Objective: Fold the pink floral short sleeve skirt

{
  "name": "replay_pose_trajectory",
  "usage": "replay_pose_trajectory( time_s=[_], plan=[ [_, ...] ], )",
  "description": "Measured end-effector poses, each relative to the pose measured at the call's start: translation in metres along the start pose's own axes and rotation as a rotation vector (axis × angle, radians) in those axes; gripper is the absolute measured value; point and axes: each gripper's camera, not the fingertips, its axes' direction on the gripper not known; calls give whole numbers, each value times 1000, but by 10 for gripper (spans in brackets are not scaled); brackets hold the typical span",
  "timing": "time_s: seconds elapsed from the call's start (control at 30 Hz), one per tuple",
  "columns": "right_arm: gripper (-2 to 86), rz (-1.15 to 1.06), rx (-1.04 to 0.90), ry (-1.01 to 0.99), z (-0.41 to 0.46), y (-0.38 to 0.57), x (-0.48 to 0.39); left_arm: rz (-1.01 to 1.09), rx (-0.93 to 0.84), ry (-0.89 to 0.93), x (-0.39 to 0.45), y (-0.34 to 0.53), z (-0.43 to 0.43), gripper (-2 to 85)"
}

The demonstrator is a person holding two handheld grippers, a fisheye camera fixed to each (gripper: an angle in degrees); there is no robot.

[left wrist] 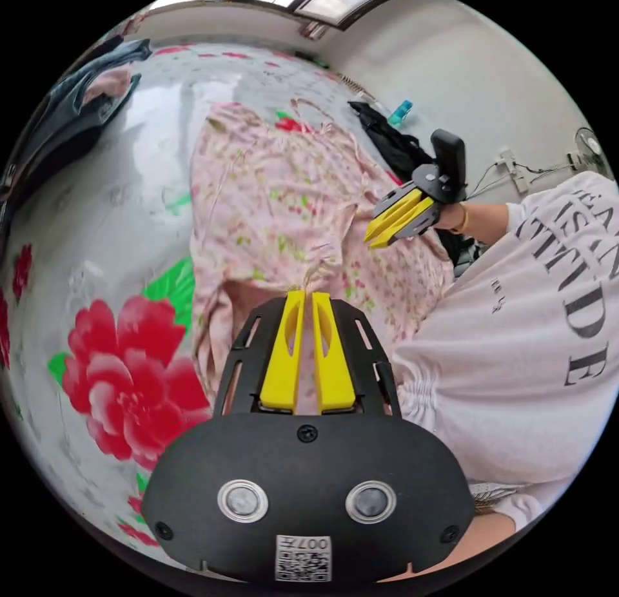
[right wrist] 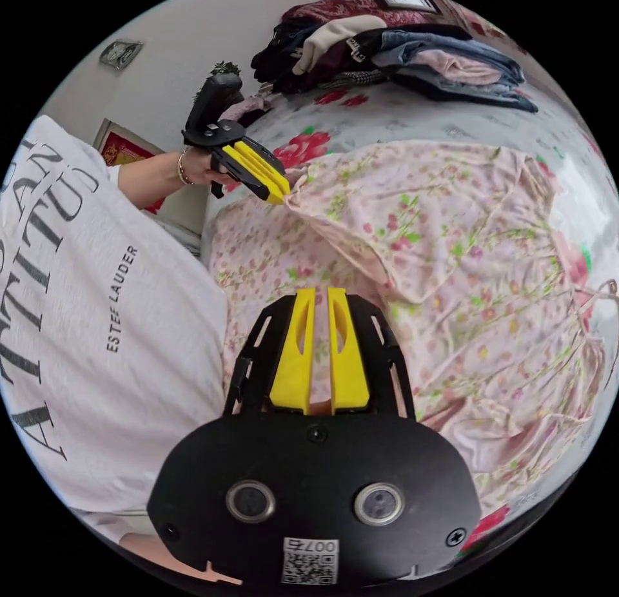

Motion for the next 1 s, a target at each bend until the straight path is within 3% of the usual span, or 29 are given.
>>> replay_pose_trajectory(
  time_s=[0.13, 0.3, 0.57, 0.67, 0.87, 1.0],
  plan=[
    [31, 135, 55, 32, -15, 29, -5, -190, 16, -158, 2, 26, -9, 3],
    [50, 439, 148, 152, -43, 103, -20, -450, 150, -146, 3, 66, -34, 3],
    [74, 1164, 306, 323, -56, 288, -103, -695, 142, -180, 25, 129, -55, 61],
    [85, 1367, 377, 241, -35, 343, -127, -785, 168, -154, 24, 146, -62, 70],
    [98, 1515, 482, 30, 9, 389, -136, -944, 204, 47, 2, 156, -49, 103],
    [92, 1501, 471, 31, 15, 388, -135, -944, 200, 86, -8, 151, -52, 102]
  ],
)
